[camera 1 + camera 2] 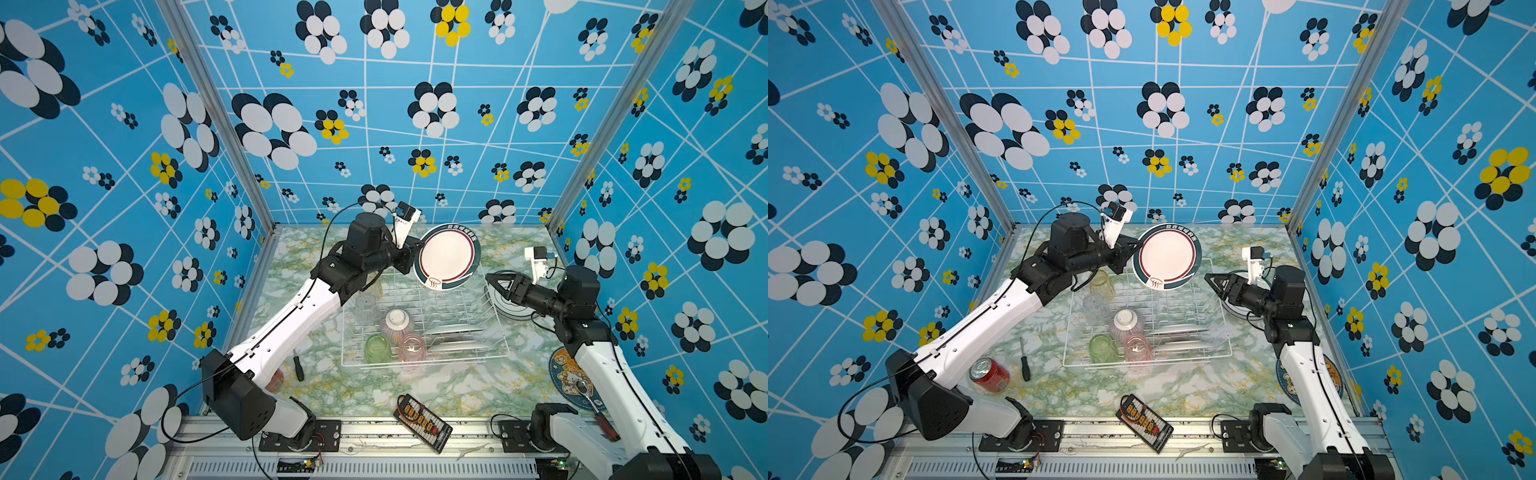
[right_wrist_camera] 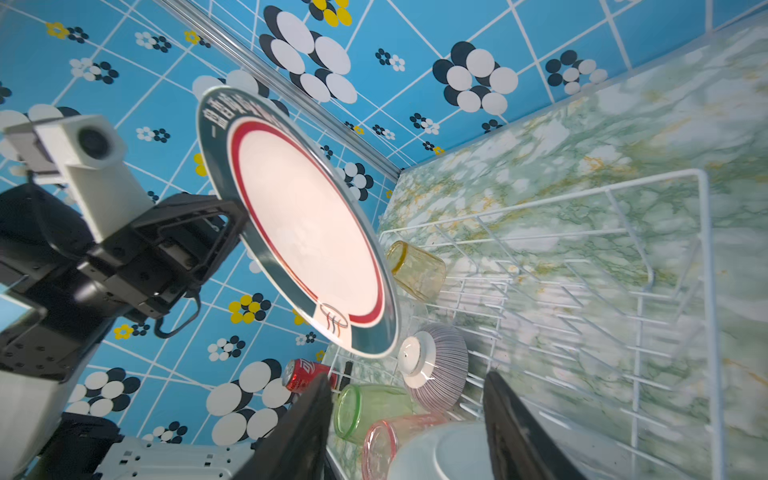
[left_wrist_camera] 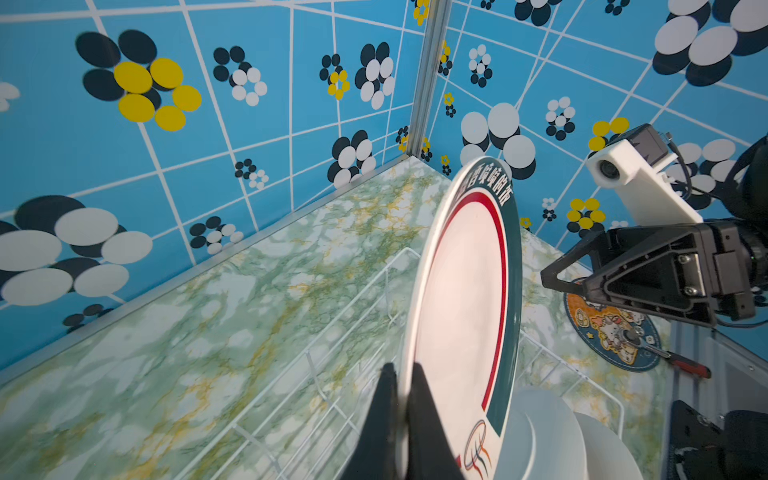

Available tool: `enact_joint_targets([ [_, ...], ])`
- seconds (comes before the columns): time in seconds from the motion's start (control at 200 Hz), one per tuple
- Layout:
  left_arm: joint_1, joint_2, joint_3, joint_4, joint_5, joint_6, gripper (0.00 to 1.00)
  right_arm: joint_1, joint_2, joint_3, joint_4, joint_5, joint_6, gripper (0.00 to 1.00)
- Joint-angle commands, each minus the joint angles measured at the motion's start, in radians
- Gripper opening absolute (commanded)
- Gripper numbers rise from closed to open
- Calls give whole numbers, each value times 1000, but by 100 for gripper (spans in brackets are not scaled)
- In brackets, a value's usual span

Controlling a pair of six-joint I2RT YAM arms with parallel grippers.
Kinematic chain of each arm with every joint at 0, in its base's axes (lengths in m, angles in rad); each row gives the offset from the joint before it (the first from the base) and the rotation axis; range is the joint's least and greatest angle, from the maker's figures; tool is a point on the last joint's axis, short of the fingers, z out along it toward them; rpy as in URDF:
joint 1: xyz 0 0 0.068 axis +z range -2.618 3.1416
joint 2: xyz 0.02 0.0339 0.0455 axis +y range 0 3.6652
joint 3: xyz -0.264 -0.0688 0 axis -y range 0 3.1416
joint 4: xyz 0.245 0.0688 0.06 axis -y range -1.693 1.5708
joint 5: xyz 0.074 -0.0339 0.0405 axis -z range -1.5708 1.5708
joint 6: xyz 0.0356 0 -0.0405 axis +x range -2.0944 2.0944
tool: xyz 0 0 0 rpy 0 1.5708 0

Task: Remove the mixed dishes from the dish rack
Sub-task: 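Grasp the green-rimmed plate's rim with the right gripper while the left gripper holds it, then open the left gripper and carry the plate down onto the stack with the right gripper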

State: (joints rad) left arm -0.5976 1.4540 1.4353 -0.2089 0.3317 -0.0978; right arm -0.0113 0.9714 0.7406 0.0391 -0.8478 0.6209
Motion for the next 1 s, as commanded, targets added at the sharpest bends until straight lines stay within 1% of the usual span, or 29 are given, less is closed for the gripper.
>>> enact_joint_targets([
  [0.0, 11, 6, -31, 152, 176, -145, 0, 11, 8, -34, 195, -40, 109, 58],
  [0.115, 21, 24, -76, 239, 228, -219, 0, 14, 27, -33, 213, -15, 119, 57],
  [0.195, 24, 37, -90, 275, 250, -249, 0, 15, 46, -32, 231, -8, 132, 56],
  [0.335, 24, 74, -91, 306, 280, -283, 0, 33, 73, -31, 281, -6, 159, 49],
  [0.425, 24, 100, -92, 329, 296, -305, 0, 50, 85, -24, 283, 0, 158, 38],
  [0.48, 24, 111, -93, 341, 300, -316, 0, 54, 91, -23, 283, 7, 160, 25],
  [0.53, 24, 121, -90, 340, 301, -319, 0, 53, 92, -23, 277, 14, 158, 18],
  [0.58, 24, 127, -90, 341, 301, -319, 0, 55, 90, -21, 257, 23, 150, 9],
  [0.625, 24, 131, -89, 335, 298, -316, 0, 56, 89, -18, 242, 32, 143, 3],
  [0.67, 24, 134, -87, 326, 296, -311, 0, 56, 88, -15, 231, 36, 137, 0],
  [0.79, 24, 137, -80, 286, 274, -290, 0, 55, 84, -10, 211, 54, 128, 0],
  [0.845, 24, 135, -79, 251, 252, -273, 14, 56, 72, -11, 204, 83, 128, 0],
  [0.89, 24, 129, -82, 217, 225, -251, 23, 54, 60, -9, 183, 115, 118, 0],
  [0.935, 24, 118, -92, 183, 191, -222, 28, 52, 49, 0, 150, 158, 104, 0],
  [0.995, 24, 91, -114, 140, 135, -183, 31, 40, 38, 19, 86, 208, 77, 0],
])
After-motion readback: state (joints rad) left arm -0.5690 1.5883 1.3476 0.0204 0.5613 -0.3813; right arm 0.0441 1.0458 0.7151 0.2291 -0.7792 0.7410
